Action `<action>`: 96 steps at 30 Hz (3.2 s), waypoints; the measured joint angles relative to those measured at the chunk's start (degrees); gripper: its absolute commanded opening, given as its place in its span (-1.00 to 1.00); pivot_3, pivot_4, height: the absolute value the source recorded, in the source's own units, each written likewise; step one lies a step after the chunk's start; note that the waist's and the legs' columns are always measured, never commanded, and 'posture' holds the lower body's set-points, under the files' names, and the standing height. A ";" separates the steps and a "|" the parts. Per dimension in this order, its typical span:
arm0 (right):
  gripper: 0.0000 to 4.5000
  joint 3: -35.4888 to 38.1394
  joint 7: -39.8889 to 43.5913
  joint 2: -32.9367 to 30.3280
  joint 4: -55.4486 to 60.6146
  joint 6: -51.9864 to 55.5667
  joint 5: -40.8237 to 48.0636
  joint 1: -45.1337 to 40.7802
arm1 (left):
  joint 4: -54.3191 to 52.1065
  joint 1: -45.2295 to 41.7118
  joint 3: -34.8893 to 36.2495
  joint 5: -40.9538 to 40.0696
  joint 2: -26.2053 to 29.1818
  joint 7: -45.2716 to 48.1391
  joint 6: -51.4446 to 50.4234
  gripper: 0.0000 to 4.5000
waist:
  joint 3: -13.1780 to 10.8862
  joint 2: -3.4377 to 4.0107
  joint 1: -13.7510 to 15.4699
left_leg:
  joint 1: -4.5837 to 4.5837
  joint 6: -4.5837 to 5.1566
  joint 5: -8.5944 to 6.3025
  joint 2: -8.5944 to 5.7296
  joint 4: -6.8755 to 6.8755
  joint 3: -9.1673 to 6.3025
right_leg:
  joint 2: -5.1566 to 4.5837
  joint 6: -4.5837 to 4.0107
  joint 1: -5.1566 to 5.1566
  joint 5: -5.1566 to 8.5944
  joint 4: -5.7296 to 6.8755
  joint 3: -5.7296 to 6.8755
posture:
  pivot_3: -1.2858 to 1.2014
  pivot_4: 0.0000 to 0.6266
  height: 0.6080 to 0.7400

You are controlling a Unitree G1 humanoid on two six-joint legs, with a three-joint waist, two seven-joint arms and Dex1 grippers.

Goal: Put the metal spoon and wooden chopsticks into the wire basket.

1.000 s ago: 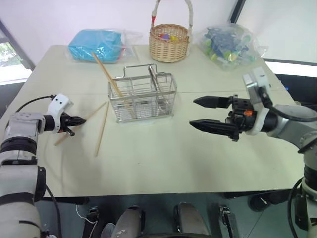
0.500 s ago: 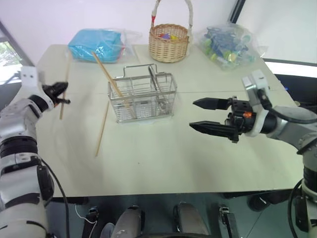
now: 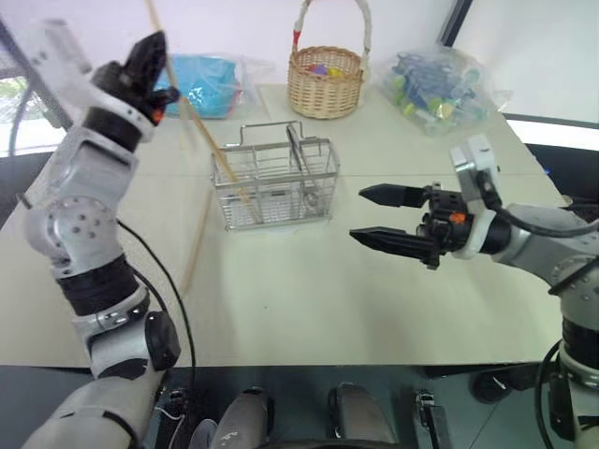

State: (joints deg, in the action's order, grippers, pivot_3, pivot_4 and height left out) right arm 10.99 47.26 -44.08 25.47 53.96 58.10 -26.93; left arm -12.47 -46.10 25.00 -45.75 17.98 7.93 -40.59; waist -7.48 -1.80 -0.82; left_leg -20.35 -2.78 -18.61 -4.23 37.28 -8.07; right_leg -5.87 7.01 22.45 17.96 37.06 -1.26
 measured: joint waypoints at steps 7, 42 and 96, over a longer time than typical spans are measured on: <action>1.00 -0.02 -0.95 0.25 0.00 -0.58 0.04 -0.02 | 0.43 3.27 -6.56 5.03 -1.83 2.12 5.64 -0.96 | 0.00 0.00 0.10 | -0.01 0.00 0.00 0.00 0.00 0.03 | 0.00 0.00 0.00 0.00 -0.03 0.01 | 0.03 -0.52 1.00; 1.00 -1.95 -3.56 2.60 -2.21 -3.68 -1.56 -2.23 | -4.00 -3.23 -1.23 -0.96 15.18 -6.03 -17.98 0.99 | -0.01 0.02 -0.03 | 0.03 0.00 0.00 0.01 -0.10 -0.02 | 0.03 0.00 0.01 0.00 -0.01 0.01 | 0.03 -0.52 1.00; 1.00 -4.91 -3.53 3.14 -2.27 -3.05 -2.69 -3.16 | 49.75 -7.81 -16.71 32.29 6.69 0.31 -18.84 -0.99 | 0.47 0.61 1.58 | 0.04 -0.01 0.01 -0.16 -0.11 -0.10 | -0.08 -0.02 -0.06 -0.01 0.03 0.01 | 0.03 -0.52 1.00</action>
State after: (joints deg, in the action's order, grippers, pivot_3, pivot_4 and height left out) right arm 6.08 43.73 -40.94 23.20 50.91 55.41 -30.09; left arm 37.27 -53.91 8.29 -13.46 24.67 8.23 -59.43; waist -7.01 -1.20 0.76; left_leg -20.31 -2.79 -18.60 -4.39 37.17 -8.16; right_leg -5.95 7.00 22.39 17.95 37.09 -1.25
